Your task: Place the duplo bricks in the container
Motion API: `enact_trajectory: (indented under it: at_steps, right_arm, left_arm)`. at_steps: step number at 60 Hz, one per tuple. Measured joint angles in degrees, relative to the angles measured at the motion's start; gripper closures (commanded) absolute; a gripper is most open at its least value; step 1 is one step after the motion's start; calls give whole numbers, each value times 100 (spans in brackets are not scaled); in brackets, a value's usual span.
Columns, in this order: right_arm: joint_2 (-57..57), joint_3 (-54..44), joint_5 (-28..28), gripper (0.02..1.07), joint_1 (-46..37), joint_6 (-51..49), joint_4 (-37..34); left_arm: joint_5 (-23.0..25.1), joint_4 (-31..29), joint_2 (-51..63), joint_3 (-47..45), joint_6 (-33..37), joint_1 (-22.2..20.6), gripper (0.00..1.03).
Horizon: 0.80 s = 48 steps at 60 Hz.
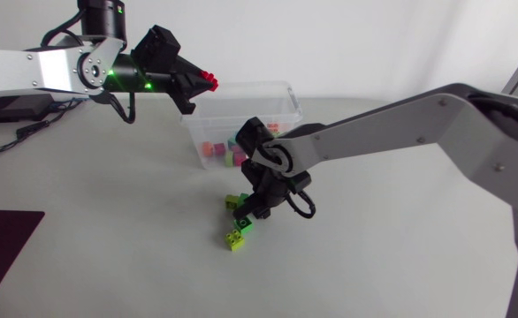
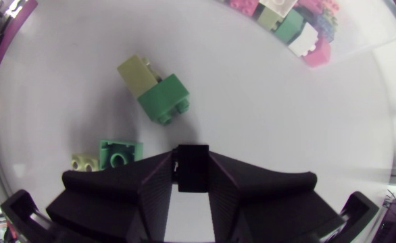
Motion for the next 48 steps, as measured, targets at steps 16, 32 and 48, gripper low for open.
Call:
enact_trajectory:
  at_steps: [16, 32, 48]
  right_arm:
    - [-905, -94, -15, 80, -404, -4, -87]
    - [-1541, -39, -61, 80, -640, -20, -146]
    - [-1766, 166, -142, 80, -706, -17, 208]
  left_arm:
    - [-573, 529, 610, 170, -730, -59, 79]
    - [-894, 612, 837, 197, -968, -271, 5]
    - [-898, 960, 398, -463, -1005, -199, 5]
